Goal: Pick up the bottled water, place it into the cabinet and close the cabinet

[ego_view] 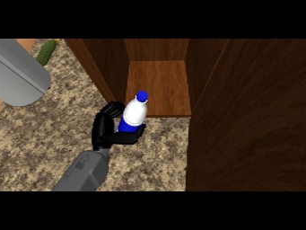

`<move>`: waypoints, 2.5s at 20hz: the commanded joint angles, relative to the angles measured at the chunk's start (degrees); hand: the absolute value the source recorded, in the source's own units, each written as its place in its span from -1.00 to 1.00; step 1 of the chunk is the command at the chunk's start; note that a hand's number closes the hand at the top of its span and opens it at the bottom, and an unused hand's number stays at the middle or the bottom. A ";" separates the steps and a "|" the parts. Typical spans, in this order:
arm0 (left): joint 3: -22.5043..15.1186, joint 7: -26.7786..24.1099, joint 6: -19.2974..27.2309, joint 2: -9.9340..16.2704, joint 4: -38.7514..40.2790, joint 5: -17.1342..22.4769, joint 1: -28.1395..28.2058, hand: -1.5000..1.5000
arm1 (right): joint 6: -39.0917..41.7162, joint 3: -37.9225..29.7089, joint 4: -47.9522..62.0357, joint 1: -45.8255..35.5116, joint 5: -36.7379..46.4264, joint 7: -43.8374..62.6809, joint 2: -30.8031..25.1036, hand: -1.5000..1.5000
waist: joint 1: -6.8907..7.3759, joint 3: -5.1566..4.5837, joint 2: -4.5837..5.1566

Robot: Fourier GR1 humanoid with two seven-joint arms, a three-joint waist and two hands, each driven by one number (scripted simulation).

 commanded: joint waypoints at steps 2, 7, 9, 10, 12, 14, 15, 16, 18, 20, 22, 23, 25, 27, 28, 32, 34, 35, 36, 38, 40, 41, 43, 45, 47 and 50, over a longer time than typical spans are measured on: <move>-3.53 6.70 6.39 -2.72 -1.67 -2.81 -13.86 1.00 | 1.19 -0.07 -0.63 0.38 -2.32 -0.48 -0.31 -1.00 | -2.41 -0.01 -0.05; -2.94 9.65 12.02 -2.69 -0.92 -2.75 -15.69 1.00 | 0.76 -2.31 -1.61 -1.92 -4.92 1.08 -0.78 -1.00 | -2.78 -0.04 0.44; -4.35 11.47 13.36 -2.69 -0.18 -2.96 -16.15 1.00 | 0.67 -0.59 -1.21 -3.27 -2.36 1.62 -0.56 -1.00 | -3.02 -0.08 0.62; -4.14 10.42 13.96 -2.69 -0.40 -2.13 -15.72 1.00 | 0.49 -1.12 -1.35 -2.72 -3.56 2.06 -0.52 -1.00 | -3.60 -0.12 0.75; -3.96 11.06 16.64 -2.22 0.52 -3.64 -16.49 1.00 | 1.41 -1.43 -0.87 -2.65 -3.65 0.48 -0.66 -1.00 | -4.38 -0.05 0.68; -5.23 11.35 17.59 1.62 1.70 -5.91 -16.72 1.00 | 1.61 -1.41 -0.98 -3.00 -3.98 1.00 -0.95 -1.00 | -5.21 -0.01 0.96; -6.62 11.70 18.31 3.44 1.75 -7.60 -16.75 1.00 | 1.12 -0.77 -1.65 -3.47 -3.45 1.71 -0.63 -1.00 | -4.83 -0.01 0.94; -6.90 13.33 20.03 2.76 1.55 -7.70 -17.53 1.00 | 1.40 -0.72 -0.20 -3.62 -3.29 0.83 -0.39 -1.00 | -4.84 0.04 0.75; -6.78 14.09 21.17 2.40 3.43 -7.52 -17.32 1.00 | 1.80 -1.68 -0.08 -3.55 -3.88 0.78 -0.90 -1.00 | -4.90 -0.02 0.86; -5.15 15.22 23.09 3.71 4.37 -6.75 -17.55 1.00 | 2.55 -0.72 -2.13 -3.20 -3.82 1.23 -1.42 -1.00 | -6.21 -0.10 1.23; -4.71 15.72 23.05 3.95 4.06 -5.86 -17.66 1.00 | 1.79 -1.95 0.63 -4.97 -4.13 1.51 -1.12 -1.00 | -5.15 -0.09 1.43; -3.89 14.99 23.78 3.36 2.99 -5.00 -17.13 1.00 | 2.64 -2.72 -0.74 -4.85 -4.91 1.30 -2.03 -1.00 | -5.68 -0.13 1.44; -3.86 13.90 25.18 3.32 3.32 -5.20 -16.77 1.00 | 2.50 -1.23 0.20 -4.57 -3.69 0.82 -1.01 -1.00 | -6.13 -0.17 1.42; -3.95 13.59 25.37 4.31 3.08 -5.24 -16.83 1.00 | 2.68 -1.57 0.76 -4.84 -3.68 0.20 -0.94 -1.00 | -6.06 -0.15 1.31; -3.89 14.24 24.64 5.83 3.36 -4.96 -16.48 1.00 | 2.64 -2.03 -0.02 -5.05 -4.47 0.86 -1.30 -1.00 | -6.62 -0.18 1.67; -6.23 13.34 30.30 7.31 5.13 -8.99 -17.30 -1.00 | 3.43 -1.81 0.39 -5.74 -4.40 0.76 -1.76 -1.00 | -7.94 -0.08 1.79; -5.93 13.84 29.08 9.53 3.97 -8.71 -17.68 -1.00 | 3.90 -2.02 0.98 -5.50 -4.23 0.59 -2.08 -1.00 | -8.46 -0.09 1.73; -7.00 13.71 30.42 8.69 5.44 -9.75 -17.71 -1.00 | 3.63 -2.72 1.49 -5.81 -4.49 0.61 -2.02 -1.00 | -8.23 -0.09 1.80; -6.88 14.20 30.35 9.90 4.89 -9.92 -18.55 -1.00 | 3.95 -2.30 0.61 -5.73 -4.04 1.50 -2.61 -1.00 | -8.23 -0.12 1.82; -7.40 14.85 30.85 9.55 4.95 -10.05 -18.49 -1.00 | 4.71 -1.11 0.71 -5.26 -4.43 1.31 -2.56 -1.00 | -8.58 -0.14 1.77; -8.00 15.34 31.50 8.88 4.58 -10.23 -18.43 -1.00 | 4.57 -1.69 1.00 -6.27 -4.39 0.93 -2.52 -1.00 | -8.60 -0.14 1.83; -7.32 15.47 28.86 9.73 3.15 -8.74 -17.95 -1.00 | 4.70 -1.14 2.51 -6.24 -4.01 0.69 -2.22 -1.00 | -8.56 -0.18 1.89; -9.38 15.43 28.44 9.48 1.37 -9.62 -18.04 -1.00 | 5.05 -1.71 1.51 -6.73 -4.80 1.16 -2.94 -1.00 | -9.14 -0.15 1.96; -8.83 14.07 27.03 9.51 -1.68 -8.25 -16.99 -1.00 | 5.09 -0.64 1.05 -6.51 -4.89 1.22 -2.50 -1.00 | -9.07 -0.32 1.78; -8.99 13.08 26.03 9.36 -5.49 -7.48 -16.76 -1.00 | 5.39 -0.96 1.61 -6.51 -4.98 0.97 -2.71 -1.00 | -8.51 -0.30 1.25; -8.80 11.88 24.78 8.69 -8.66 -5.83 -15.59 -1.00 | 5.55 -1.30 1.48 -7.03 -5.21 1.76 -3.38 -1.00 | -8.37 -0.45 1.42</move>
